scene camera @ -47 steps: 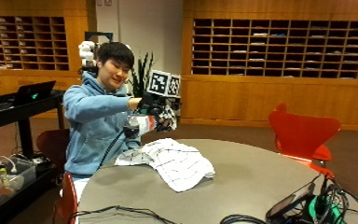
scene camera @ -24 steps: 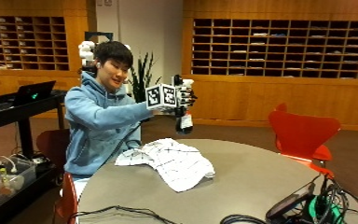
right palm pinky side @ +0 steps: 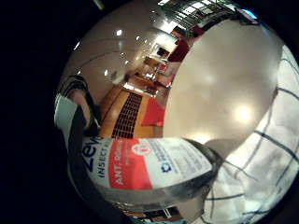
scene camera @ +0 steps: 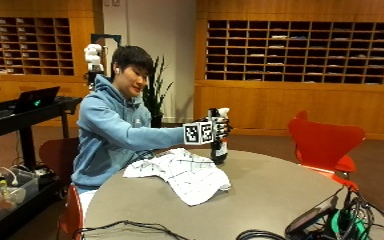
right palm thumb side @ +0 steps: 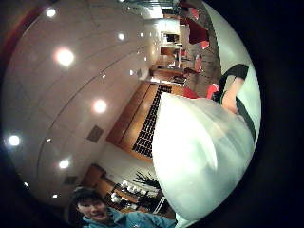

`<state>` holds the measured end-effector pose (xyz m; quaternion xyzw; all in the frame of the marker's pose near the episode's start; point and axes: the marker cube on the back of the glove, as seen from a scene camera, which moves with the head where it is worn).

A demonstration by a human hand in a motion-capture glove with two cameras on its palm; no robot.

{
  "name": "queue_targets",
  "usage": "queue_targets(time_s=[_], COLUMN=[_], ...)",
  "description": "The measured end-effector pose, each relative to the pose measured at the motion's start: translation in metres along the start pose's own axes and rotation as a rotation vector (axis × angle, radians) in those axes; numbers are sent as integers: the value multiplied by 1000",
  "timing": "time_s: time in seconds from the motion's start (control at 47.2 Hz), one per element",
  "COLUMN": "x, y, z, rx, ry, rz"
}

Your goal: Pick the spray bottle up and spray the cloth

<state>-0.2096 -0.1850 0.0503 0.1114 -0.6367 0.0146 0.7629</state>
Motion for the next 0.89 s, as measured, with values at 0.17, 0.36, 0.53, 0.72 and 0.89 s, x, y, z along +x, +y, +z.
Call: queue_targets(time_s=[0.17,0.36,0.53,0.72,0.89], x=[10,13,15,8,-14], y=[-2,0,9,19,41], z=[18,27,19,-12,-47], rx=[-32,-103,-170,-150,-119], ry=[46,99,133,130,91], rz=[-26,-63,-69,-98,-153])
